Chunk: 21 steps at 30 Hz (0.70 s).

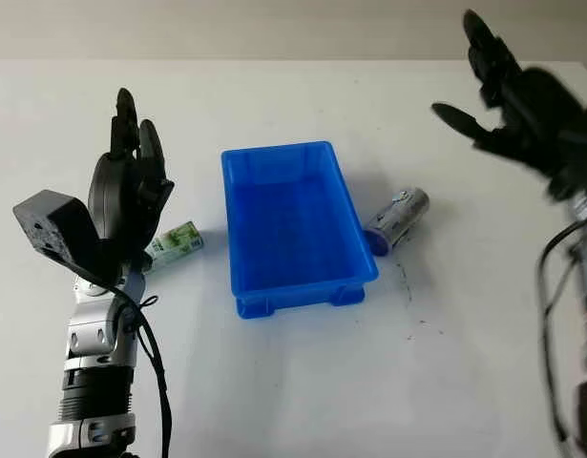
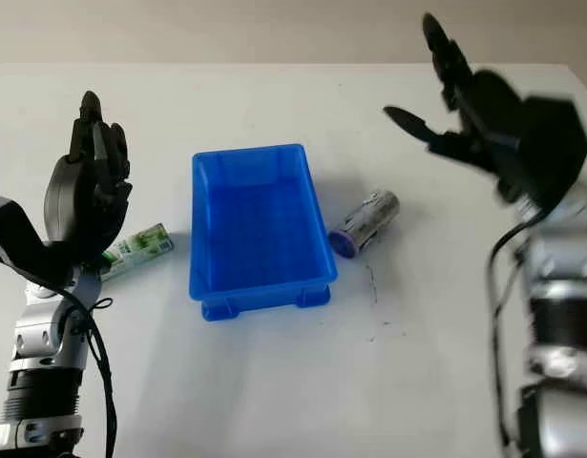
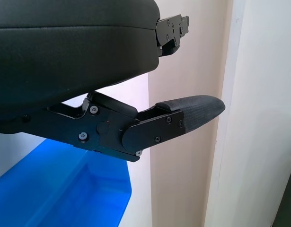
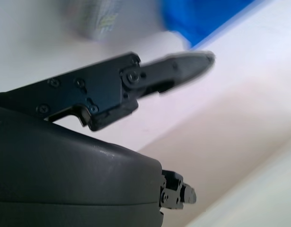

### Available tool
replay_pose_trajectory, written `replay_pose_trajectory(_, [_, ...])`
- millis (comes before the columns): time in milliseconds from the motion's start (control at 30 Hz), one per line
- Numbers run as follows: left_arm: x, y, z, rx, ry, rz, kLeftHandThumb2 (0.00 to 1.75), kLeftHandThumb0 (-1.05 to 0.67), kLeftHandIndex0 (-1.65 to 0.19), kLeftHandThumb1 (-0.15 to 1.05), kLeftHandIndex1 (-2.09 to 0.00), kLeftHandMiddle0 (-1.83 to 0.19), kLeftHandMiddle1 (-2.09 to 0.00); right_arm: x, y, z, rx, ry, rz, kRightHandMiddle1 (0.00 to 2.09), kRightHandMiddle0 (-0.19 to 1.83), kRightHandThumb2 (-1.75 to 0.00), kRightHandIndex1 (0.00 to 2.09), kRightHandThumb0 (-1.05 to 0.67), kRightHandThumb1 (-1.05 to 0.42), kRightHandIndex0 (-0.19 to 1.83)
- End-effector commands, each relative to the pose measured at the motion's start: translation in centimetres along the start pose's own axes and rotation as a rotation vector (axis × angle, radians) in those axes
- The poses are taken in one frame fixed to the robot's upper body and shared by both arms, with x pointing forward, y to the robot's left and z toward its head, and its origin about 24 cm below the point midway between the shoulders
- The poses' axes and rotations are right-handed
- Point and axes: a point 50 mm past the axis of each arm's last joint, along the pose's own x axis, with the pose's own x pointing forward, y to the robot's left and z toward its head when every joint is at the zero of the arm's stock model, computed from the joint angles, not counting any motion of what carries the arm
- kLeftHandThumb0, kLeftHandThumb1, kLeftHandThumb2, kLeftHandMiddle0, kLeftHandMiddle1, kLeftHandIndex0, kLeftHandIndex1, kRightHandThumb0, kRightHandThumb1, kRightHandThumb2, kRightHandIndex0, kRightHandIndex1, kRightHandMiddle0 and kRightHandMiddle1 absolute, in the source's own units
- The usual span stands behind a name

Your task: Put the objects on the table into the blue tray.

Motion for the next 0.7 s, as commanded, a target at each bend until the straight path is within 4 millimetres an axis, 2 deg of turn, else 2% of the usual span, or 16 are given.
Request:
replay_pose_trajectory(0, [-0.2,0.1,0.2,0.003,-0.007,-0.002,0.70,-0.76,0.19,1.05,0.00,0.19,0.00,0.2,-0.5,0.9,-0.147,0.001,0.055,0.11,0.04,-0.02,0.11,-0.72,-0.80,0.02])
replay_pose_trajectory(100, [-0.2,0.1,0.1,0.004,-0.003,-0.001,0.69,-0.76,0.19,1.05,0.00,0.19,0.00,0.6,0.1,1.1,-0.296,-0.009,0.149,0.09,0.04,-0.03,0.09,-0.72,-0.78,0.01])
replay_pose_trajectory(267, [-0.2,0.0,0.1,0.000,0.001,0.004,0.68,-0.75,0.19,1.05,0.00,0.19,0.00,1.2,2.6,0.6,-0.543,-0.032,0.316,0.08,0.05,-0.04,0.08,-0.63,-0.77,0.01])
replay_pose_trajectory(467, [-0.2,0.1,0.1,0.002,0.006,0.001,0.69,-0.75,0.19,1.05,0.00,0.19,0.00,1.3,5.6,-0.4,-0.599,-0.065,0.415,0.07,0.09,-0.06,0.07,-0.45,-0.77,0.04])
replay_pose_trajectory(667, [-0.3,0.2,0.2,0.014,0.005,0.000,0.68,-0.75,0.19,1.05,0.00,0.19,0.00,1.4,8.3,-1.6,-0.592,-0.075,0.504,0.05,0.07,-0.06,0.05,-0.41,-0.80,0.01])
